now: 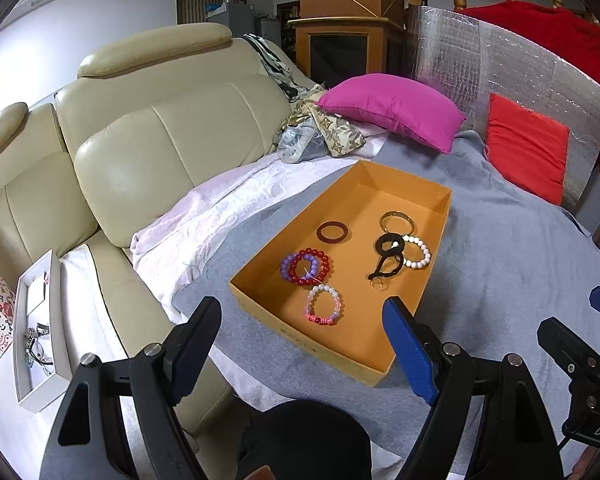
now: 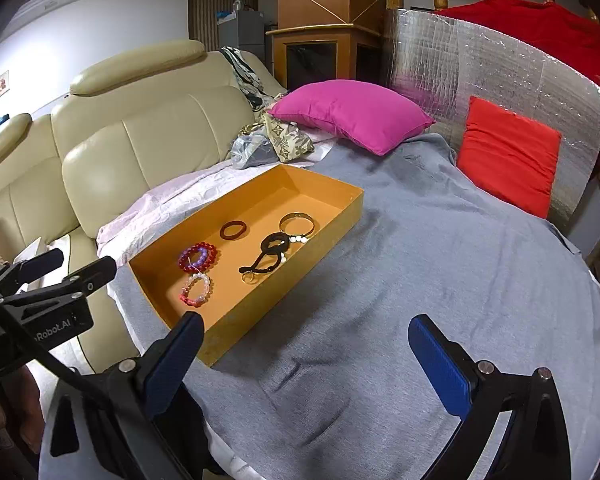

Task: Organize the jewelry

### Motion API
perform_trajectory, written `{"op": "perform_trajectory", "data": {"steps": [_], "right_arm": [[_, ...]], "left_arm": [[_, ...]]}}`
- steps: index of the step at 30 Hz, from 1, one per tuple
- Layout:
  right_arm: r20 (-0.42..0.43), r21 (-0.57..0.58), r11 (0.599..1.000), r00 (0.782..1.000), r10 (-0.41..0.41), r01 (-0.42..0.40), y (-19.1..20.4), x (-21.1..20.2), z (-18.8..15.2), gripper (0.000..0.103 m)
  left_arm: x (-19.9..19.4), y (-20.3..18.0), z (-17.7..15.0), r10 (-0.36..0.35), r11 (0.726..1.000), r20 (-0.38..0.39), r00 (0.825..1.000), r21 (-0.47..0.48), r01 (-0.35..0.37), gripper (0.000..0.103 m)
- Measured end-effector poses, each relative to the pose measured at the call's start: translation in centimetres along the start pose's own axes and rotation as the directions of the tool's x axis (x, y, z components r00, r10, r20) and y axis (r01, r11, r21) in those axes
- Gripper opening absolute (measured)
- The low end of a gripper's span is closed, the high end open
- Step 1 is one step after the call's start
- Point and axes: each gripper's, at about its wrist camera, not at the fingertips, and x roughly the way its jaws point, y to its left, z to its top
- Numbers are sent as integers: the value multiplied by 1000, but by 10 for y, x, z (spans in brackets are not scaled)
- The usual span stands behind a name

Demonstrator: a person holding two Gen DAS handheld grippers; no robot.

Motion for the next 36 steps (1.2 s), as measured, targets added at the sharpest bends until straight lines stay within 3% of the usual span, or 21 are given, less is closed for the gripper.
{"op": "perform_trajectory", "data": {"steps": [36], "right_arm": [[6,-11,1000,1000,11,-11,6,0,5,103]], "left_arm": [[1,1,2,3,1000,3,1000,-9,-3,83]]}}
